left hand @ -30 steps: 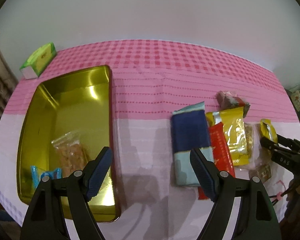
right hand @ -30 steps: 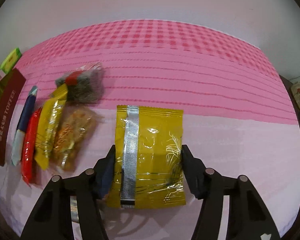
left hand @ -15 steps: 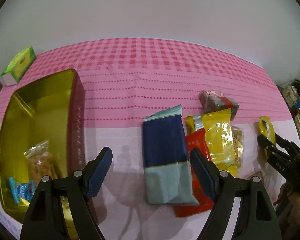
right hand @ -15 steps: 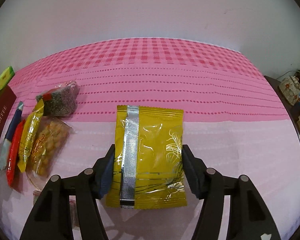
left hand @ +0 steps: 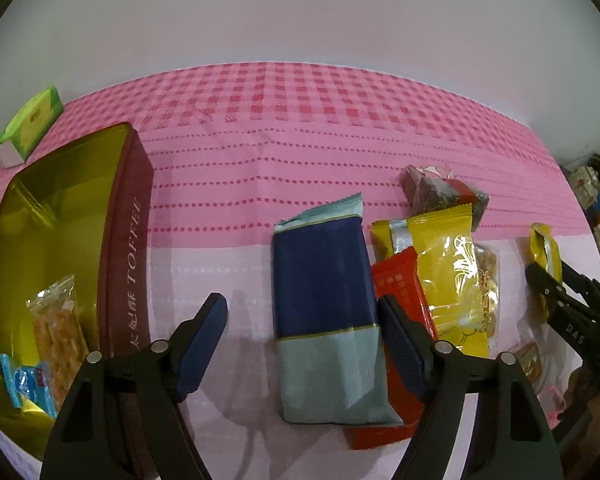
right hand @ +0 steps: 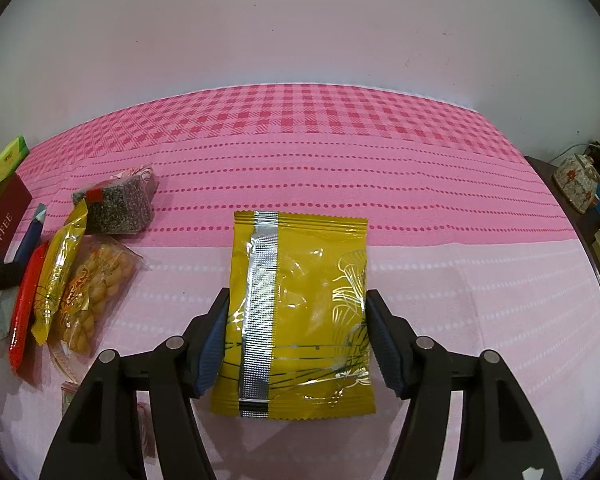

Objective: Organize snacks
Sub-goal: 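Lift the yellow packet with the right tool while the left tool reaches the blue-and-white bar, then close the left tool on the blue-and-white bar while the right tool holds the yellow packet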

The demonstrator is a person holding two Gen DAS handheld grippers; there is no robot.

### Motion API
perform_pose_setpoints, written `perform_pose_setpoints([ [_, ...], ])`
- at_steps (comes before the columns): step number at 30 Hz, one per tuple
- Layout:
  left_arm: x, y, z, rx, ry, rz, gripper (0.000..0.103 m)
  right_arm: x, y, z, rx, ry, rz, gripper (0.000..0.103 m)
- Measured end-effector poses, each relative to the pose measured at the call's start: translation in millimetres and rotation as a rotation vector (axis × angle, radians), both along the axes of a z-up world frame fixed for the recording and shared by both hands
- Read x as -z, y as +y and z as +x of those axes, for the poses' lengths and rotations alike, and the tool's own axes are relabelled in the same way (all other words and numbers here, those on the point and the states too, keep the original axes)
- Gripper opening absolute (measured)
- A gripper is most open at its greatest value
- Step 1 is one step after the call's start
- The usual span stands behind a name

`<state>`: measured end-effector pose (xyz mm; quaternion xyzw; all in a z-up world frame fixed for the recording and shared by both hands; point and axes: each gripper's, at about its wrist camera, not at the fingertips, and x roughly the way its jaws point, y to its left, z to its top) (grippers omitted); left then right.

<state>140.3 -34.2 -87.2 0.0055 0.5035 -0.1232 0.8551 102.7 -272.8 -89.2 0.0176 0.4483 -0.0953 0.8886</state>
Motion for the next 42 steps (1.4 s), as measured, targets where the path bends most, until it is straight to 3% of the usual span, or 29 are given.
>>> perform_pose_setpoints([
  [5,0.6,1.3,-4.4,0.023,0.0,-0.059,0.053,0.0,-0.2,0.0,-0.001,0.0,0.0,0.061],
  [14,0.1,2.7,-8.6,0.028,-0.019,-0.087,0.049,0.1,-1.2,-0.1,0.001,0.001,0.001,0.062],
  [18,-11.1,-4.1,-16.7,0.064,-0.067,-0.071,0.027,0.1,-1.2,0.0,0.001,0.002,0.001,0.062],
  [19,-13.3,-6.5,-17.0,0.068,-0.067,-0.056,0.026,0.1,-1.3,-0.1,0.001,0.002,0.001,0.062],
  [23,-12.1,-5.5,-18.0,0.086,-0.031,-0.074,0.026,0.0,-1.3,0.0,0.001,0.002,0.001,0.063],
  [26,-9.8,-0.4,-18.2,0.064,-0.012,-0.097,0.034,0.1,-1.7,0.0,0.001,0.002,0.001,0.063],
  [28,-8.3,3.5,-20.0,0.049,0.0,-0.106,0.051,0.1,-1.6,0.0,0.001,0.002,0.002,0.063],
  [30,-5.0,6.8,-23.7,0.041,0.0,-0.093,0.06,0.1,-1.8,0.0,0.001,0.002,0.002,0.063],
  [38,4.4,8.1,-17.0,0.029,0.031,-0.099,0.06,0.1,-1.8,-0.1,0.001,0.002,0.003,0.063],
  [40,5.0,7.3,-13.3,0.033,0.05,-0.135,0.052,0.1,-2.0,0.1,0.001,0.003,0.003,0.063],
  [42,6.0,7.7,-11.6,0.033,0.059,-0.153,0.052,0.0,-2.0,0.0,0.002,0.002,0.004,0.063],
])
